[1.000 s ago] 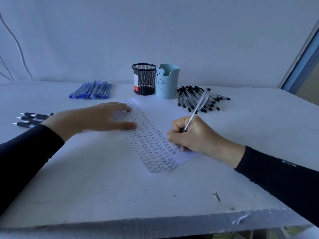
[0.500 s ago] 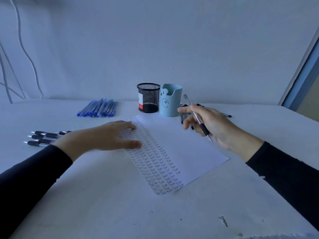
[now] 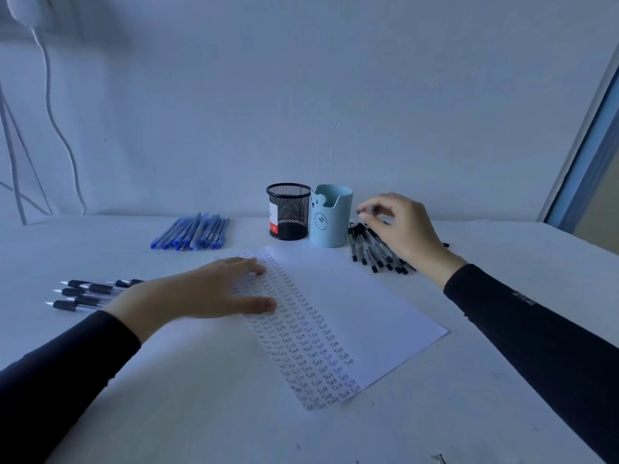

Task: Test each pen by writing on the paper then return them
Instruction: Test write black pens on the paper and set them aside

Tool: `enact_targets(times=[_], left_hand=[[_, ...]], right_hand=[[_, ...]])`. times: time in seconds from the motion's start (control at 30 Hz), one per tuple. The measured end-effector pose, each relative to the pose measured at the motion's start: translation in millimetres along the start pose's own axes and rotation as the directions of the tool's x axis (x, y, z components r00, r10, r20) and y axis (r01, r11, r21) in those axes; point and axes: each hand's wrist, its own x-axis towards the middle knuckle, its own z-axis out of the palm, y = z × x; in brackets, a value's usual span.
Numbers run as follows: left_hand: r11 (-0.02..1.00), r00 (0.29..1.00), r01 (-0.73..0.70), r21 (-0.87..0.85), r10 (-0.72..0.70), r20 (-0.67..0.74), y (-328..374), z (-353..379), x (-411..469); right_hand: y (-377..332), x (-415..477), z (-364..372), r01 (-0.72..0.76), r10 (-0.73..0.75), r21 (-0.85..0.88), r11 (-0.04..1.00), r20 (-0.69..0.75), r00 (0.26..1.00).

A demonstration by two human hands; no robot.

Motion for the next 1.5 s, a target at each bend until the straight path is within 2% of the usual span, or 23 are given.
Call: enact_targets(times=[0.07, 0.13, 0.23, 0.3, 0.4, 0.5, 0.67, 0.77, 0.9, 1.0, 1.1, 1.33, 1.5], left_hand=[[1.0, 1.0, -0.005, -0.005, 0.005, 0.006, 0.0, 0.3, 0.1], [1.0, 1.0, -0.006, -0.009, 0.006, 0.009, 0.5, 0.1, -0.4], [1.0, 1.0, -0.012, -0.006, 0.012, 0.006, 0.6, 0.3, -0.2], [1.0, 1.0, -0.014, -0.007, 0.015, 0.008, -0.2, 0.3, 0.5], [1.0, 1.0, -0.019, -0.003, 0.019, 0.009, -1.6, 0.5, 1.1], [0.998, 0.999, -0.054, 0.022, 0.054, -0.008, -3.2, -2.6, -1.3], [1.0, 0.98, -0.027, 0.0, 0.027, -0.199, -21.5, -30.9, -9.3], [1.0, 0.96, -0.003, 0.011, 0.006, -0.281, -46.4, -45.4, -13.1], [0.996, 0.978, 0.086, -0.019, -0.088, -0.187, -56.8, -56.9, -21.5], [0.994, 0.99, 0.085, -0.065, -0.092, -0.108, -57.3, -60.5, -22.9], [0.997, 0.995, 0.068, -0.035, -0.071, -0.076, -58.3, -60.0, -20.7], [0.986, 0.967, 0.105, 0.129, -0.071, -0.246, -66.0, -49.9, -10.7], [0.987, 0.953, 0.136, 0.082, -0.108, -0.283, -68.0, -46.7, -6.1]], right_hand=[[6.5, -8.1, 11.1, 0.082, -0.068, -0.24, 0.967, 0.068, 0.995], [10.3, -17.7, 22.0, 0.068, -0.018, -0.384, 0.921, 0.132, 0.991], [8.1, -24.4, 27.7, 0.027, 0.112, -0.5, 0.866, 0.246, 0.963], [6.2, -23.8, 24.9, 0.005, 0.162, -0.51, 0.86, 0.282, 0.946], [1.7, -26.3, 21.6, -0.002, 0.147, -0.468, 0.884, 0.274, 0.95], [-6.5, -34.6, 21.3, 0.031, 0.065, -0.348, 0.937, 0.263, 0.963], [-26.4, -53.5, 26.2, 0.097, -0.041, -0.144, 0.985, 0.349, 0.936], [-31.1, -57.0, 28.2, 0.118, -0.072, -0.099, 0.988, 0.378, 0.923], [-28.0, -55.9, 26.9, 0.077, -0.049, -0.049, 0.996, 0.424, 0.904], [-23.9, -55.5, 26.8, 0.056, -0.041, -0.021, 0.998, 0.454, 0.89], [-23.6, -55.1, 25.6, 0.068, -0.059, -0.001, 0.998, 0.47, 0.881], [-25.1, -52.8, 24.2, 0.135, -0.138, 0.037, 0.99, 0.405, 0.904], [-22.1, -53.0, 22.3, 0.163, -0.16, 0.025, 0.986, 0.389, 0.907]])
